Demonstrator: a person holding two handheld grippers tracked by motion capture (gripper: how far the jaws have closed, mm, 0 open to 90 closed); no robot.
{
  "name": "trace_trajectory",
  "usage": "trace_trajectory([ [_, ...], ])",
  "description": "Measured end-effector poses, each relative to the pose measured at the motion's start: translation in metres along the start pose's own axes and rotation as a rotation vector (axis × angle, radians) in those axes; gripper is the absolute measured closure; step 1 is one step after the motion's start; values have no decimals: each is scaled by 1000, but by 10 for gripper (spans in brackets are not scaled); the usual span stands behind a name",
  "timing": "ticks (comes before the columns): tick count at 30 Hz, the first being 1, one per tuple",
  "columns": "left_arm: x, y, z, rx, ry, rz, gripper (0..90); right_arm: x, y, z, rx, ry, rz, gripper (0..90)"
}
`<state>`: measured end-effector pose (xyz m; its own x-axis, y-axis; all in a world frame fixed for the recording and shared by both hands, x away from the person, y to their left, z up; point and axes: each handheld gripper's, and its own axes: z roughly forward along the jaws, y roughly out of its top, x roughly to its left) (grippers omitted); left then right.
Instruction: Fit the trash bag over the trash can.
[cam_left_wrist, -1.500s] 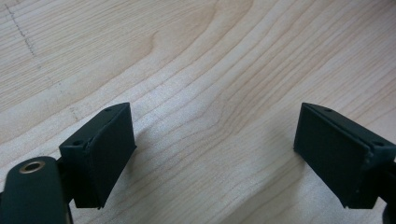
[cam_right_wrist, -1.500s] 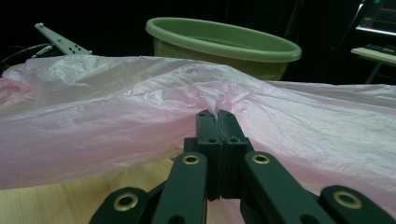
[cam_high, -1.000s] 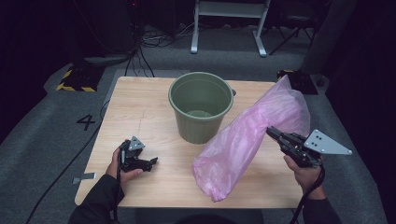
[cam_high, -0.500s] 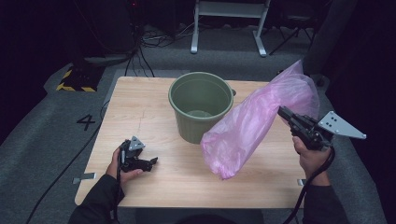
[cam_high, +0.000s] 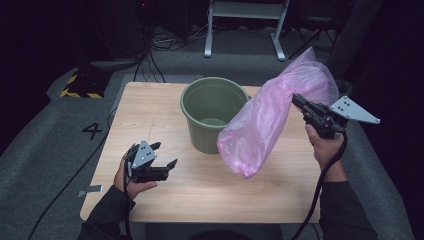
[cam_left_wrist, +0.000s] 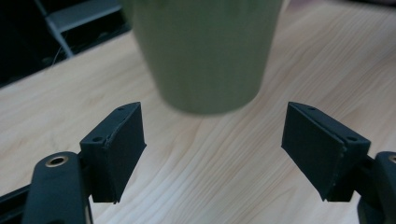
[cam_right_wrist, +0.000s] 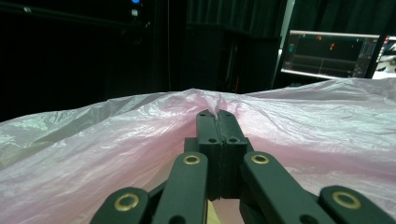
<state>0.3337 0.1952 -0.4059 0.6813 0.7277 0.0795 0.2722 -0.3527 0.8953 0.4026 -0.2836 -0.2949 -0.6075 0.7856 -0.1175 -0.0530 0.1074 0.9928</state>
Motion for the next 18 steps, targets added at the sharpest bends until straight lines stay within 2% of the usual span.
trace_trajectory([
  [5,-19,37,1,-56,-90,25,191,3,-2,7,32,-3,-13,900],
  [8,-31,59,12,-58,-110,79,186,5,-3,11,46,-4,-19,900],
  [12,-44,88,28,-65,-145,124,191,7,-4,18,63,-3,-22,900],
  [15,-47,104,47,-41,-169,118,194,8,-6,22,65,1,-18,900],
  [16,-48,108,54,-27,-155,127,192,8,-6,23,66,1,-15,900],
  [17,-48,111,61,-17,-151,119,194,8,-6,24,67,2,-14,900],
  [18,-47,114,67,-7,-166,103,201,9,-7,25,70,0,-16,900],
])
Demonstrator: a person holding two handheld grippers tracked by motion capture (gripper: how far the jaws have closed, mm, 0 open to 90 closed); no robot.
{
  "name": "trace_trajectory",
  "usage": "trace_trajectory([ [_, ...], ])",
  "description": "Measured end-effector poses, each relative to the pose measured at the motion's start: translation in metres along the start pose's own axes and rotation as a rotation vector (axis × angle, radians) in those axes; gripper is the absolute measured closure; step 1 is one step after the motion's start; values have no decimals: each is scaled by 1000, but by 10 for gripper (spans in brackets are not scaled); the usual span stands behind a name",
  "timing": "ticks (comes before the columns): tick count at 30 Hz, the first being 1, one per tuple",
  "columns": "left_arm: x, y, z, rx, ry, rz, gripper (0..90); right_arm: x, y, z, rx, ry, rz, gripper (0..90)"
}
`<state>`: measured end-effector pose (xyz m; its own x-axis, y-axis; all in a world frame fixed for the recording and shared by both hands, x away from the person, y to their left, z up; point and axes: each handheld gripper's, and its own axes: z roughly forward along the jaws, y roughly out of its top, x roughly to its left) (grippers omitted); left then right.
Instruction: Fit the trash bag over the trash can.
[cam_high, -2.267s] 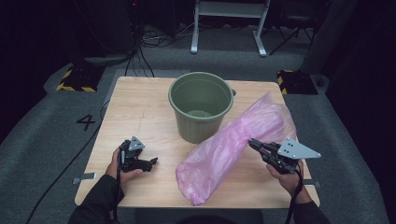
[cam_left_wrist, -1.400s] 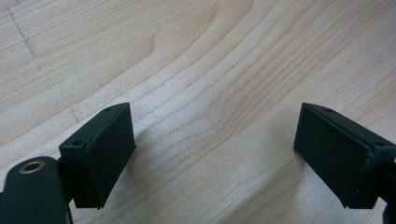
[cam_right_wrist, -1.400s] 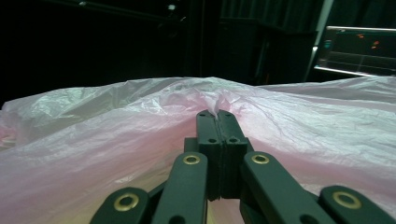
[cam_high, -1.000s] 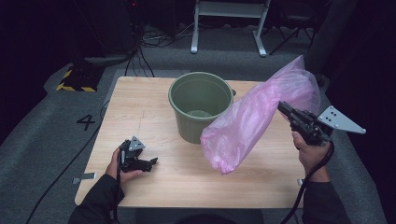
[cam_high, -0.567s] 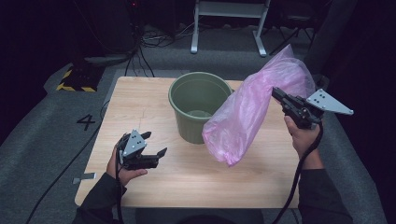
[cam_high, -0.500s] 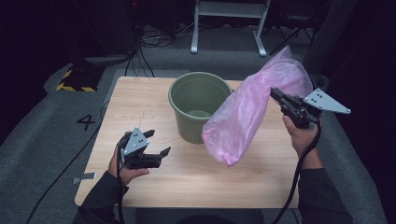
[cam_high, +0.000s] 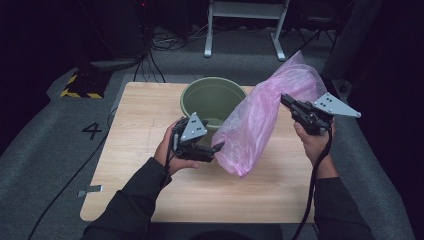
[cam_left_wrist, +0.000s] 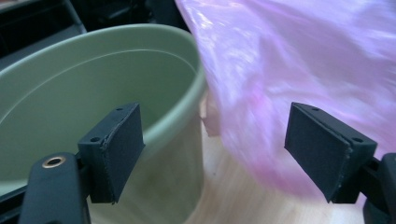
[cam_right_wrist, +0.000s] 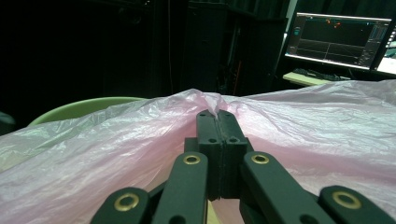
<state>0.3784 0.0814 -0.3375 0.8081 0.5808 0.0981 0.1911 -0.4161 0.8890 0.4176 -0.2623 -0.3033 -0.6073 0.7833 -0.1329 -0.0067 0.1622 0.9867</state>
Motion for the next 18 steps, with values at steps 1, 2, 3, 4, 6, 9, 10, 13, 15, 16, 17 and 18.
trace_trajectory([
  [1,2,2,5,7,-9,-3,205,0,0,1,0,1,-1,900],
  [2,3,4,10,14,14,3,204,0,0,1,1,2,0,900],
  [3,3,5,13,20,51,13,209,0,0,1,1,2,-1,900],
  [4,5,6,16,14,74,15,232,0,0,1,0,2,0,900],
  [6,10,7,20,1,77,3,297,-1,0,1,-4,5,11,900],
  [9,18,9,27,20,58,-7,345,-1,1,0,-13,6,8,900],
  [10,19,9,28,17,44,-11,372,0,2,0,-14,8,5,900],
  [13,22,9,31,37,31,1,466,1,3,0,-14,15,2,900],
  [15,21,11,31,46,11,26,547,2,3,1,-16,20,0,900],
  [16,19,12,31,51,23,52,616,2,3,1,-16,21,-2,900],
  [17,18,13,30,48,32,61,640,3,4,1,-18,23,-1,900],
  [18,17,14,29,39,26,66,664,3,4,0,-19,24,-2,900],
])
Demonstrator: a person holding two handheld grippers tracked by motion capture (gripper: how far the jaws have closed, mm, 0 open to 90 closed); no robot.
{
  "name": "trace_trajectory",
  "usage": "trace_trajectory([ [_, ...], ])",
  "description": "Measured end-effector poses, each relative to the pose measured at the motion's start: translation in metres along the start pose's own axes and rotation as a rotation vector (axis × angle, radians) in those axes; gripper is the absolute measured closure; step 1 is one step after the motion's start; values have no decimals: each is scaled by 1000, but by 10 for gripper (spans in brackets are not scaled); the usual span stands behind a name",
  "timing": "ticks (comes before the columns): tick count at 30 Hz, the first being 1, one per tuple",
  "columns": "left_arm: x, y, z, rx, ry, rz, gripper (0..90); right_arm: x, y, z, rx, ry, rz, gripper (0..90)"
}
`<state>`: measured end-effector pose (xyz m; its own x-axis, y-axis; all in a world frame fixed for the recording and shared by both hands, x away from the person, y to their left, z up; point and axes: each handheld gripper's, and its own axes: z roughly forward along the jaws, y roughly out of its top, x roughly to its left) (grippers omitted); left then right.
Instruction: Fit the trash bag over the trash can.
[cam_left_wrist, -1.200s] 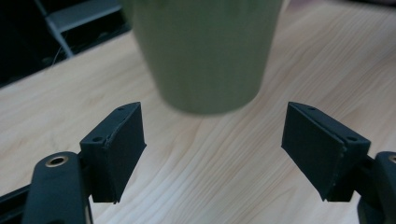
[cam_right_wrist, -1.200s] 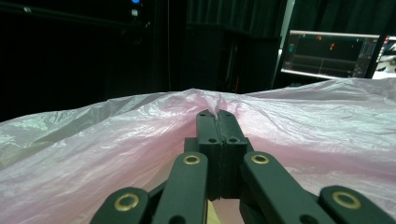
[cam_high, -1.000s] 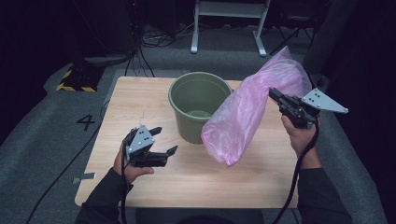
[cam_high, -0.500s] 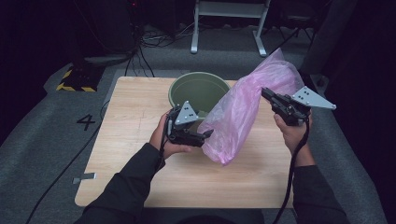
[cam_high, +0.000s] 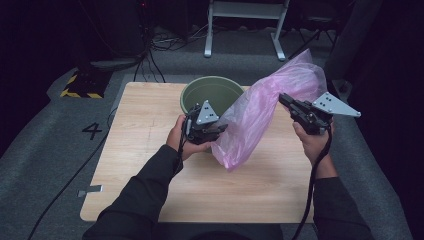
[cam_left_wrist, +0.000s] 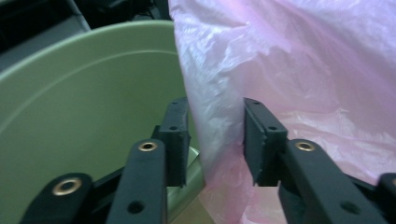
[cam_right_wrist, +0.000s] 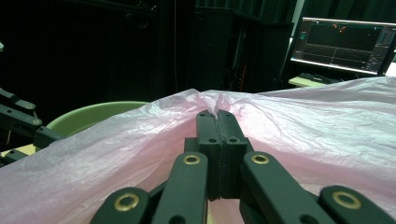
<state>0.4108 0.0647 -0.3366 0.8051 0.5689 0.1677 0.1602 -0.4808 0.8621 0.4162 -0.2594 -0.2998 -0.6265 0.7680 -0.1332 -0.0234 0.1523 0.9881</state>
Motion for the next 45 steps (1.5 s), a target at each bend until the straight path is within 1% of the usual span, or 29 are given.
trace_trajectory([
  [2,-1,2,-5,-23,5,23,742,1,1,-2,-4,4,-4,900],
  [4,0,5,-9,-34,7,34,831,1,1,-3,-7,6,-6,900],
  [6,3,8,-13,-54,5,31,877,0,2,-4,-8,5,-8,900],
  [8,7,10,-18,-93,20,17,890,-1,2,-4,-9,5,-4,900],
  [9,10,12,-21,-109,26,18,894,-1,2,-4,-10,5,-2,900],
  [10,12,14,-23,-119,51,30,896,-1,2,-3,-10,5,-1,900],
  [13,23,22,-32,-138,99,56,897,-1,3,-1,-9,12,-3,900],
  [15,32,27,-38,-139,141,68,898,0,4,1,-7,19,-6,900],
  [17,41,32,-44,-148,167,75,898,1,4,4,-2,18,-16,900],
  [18,46,35,-46,-141,207,85,898,1,4,6,-1,17,-16,900],
  [19,50,36,-47,-141,221,89,898,1,3,8,1,19,-14,900],
  [20,55,39,-47,-144,228,77,899,2,3,10,1,19,-12,900],
  [22,63,44,-47,-139,261,77,898,2,3,15,6,17,-10,900],
  [23,67,48,-47,-137,264,69,899,2,3,17,8,16,-10,900],
  [25,72,57,-48,-131,295,82,898,4,4,22,14,15,-14,900],
  [27,79,66,-50,-133,304,79,899,5,6,26,20,16,-20,900],
  [28,81,69,-51,-130,318,76,898,6,7,28,23,14,-21,900],
  [30,88,72,-49,-100,327,56,897,6,9,32,30,16,-17,900],
  [31,91,70,-46,-85,334,47,884,6,9,33,40,16,-13,900],
  [33,95,64,-41,-61,323,34,837,6,6,38,62,8,-7,900],
  [34,97,60,-38,-49,315,22,803,5,4,41,77,8,-4,900],
  [36,100,51,-33,-17,323,-3,708,5,0,45,103,3,2,900],
  [37,101,48,-31,-5,325,-14,654,5,-3,47,126,0,3,900],
  [38,102,45,-29,4,330,-24,622,5,-4,49,139,-6,3,900],
  [41,109,35,-28,3,343,-83,524,4,-9,55,178,-19,0,900],
  [42,111,33,-28,0,335,-101,499,3,-11,57,189,-24,4,900],
  [43,113,30,-29,-2,330,-125,445,3,-13,58,198,-28,8,900],
  [44,114,27,-31,-8,323,-138,397,2,-14,59,201,-32,15,900],
  [45,112,24,-35,-23,296,-143,372,1,-15,59,202,-32,19,900],
])
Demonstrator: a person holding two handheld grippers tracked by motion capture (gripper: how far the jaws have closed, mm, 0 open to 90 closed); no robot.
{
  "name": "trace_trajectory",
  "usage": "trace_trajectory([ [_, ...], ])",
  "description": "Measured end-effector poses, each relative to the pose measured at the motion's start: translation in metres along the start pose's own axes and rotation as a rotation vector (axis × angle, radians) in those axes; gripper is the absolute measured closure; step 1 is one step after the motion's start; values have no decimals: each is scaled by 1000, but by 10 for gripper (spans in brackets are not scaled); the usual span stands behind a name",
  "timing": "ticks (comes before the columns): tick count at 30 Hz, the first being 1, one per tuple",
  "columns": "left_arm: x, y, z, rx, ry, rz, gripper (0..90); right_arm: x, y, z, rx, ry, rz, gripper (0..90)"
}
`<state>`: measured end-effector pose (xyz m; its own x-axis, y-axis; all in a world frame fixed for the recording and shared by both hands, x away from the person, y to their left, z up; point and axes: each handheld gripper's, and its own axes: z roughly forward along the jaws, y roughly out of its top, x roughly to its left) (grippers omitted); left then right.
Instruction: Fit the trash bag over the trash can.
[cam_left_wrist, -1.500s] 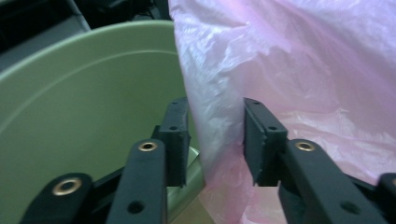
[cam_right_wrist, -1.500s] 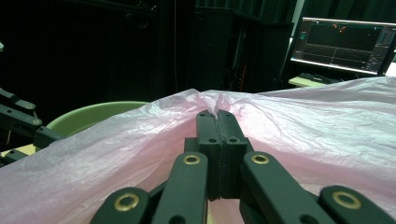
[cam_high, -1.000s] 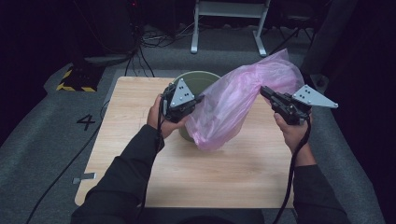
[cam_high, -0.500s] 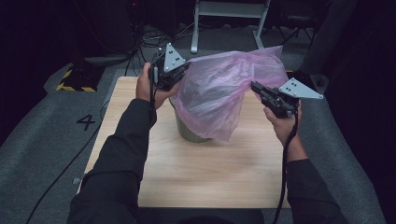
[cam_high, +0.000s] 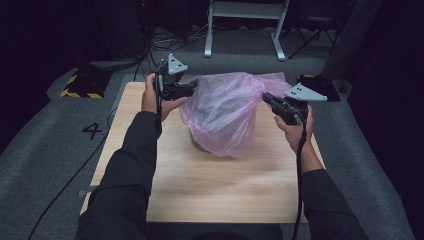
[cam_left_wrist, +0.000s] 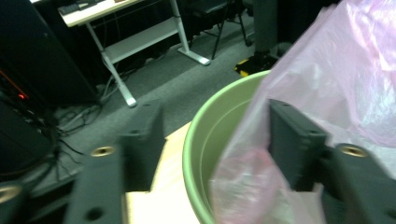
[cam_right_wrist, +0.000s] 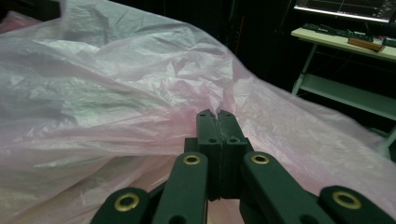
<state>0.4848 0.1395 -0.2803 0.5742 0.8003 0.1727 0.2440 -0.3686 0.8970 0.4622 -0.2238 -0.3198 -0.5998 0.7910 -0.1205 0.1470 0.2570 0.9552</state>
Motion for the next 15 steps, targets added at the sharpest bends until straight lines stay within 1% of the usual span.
trace_trajectory([
  [2,-3,-5,-10,-37,-67,4,309,-1,-2,0,8,-9,0,900],
  [3,-6,-8,-16,-52,-102,2,292,-2,-2,0,8,-9,5,900],
  [4,-9,-10,-22,-65,-125,1,269,-3,-3,0,12,-11,9,900],
  [5,-13,-12,-30,-80,-147,0,255,-4,-4,0,19,-18,13,900],
  [7,-21,-15,-45,-98,-183,27,222,-6,-4,0,22,-22,19,900],
  [9,-29,-18,-60,-116,-196,37,214,-6,-4,0,26,-28,22,900],
  [10,-34,-19,-67,-134,-223,39,212,-5,-4,0,29,-30,21,900],
  [11,-41,-20,-72,-141,-263,48,208,-5,-4,0,31,-32,18,900],
  [12,-51,-20,-76,-138,-294,61,190,-4,-3,0,30,-31,19,900],
  [13,-62,-20,-78,-128,-322,84,184,-4,-3,0,33,-32,18,900],
  [14,-75,-21,-78,-107,-348,115,178,-4,-2,-1,34,-35,15,900],
  [15,-89,-21,-76,-71,-347,154,161,-4,-2,-1,35,-37,16,900],
])
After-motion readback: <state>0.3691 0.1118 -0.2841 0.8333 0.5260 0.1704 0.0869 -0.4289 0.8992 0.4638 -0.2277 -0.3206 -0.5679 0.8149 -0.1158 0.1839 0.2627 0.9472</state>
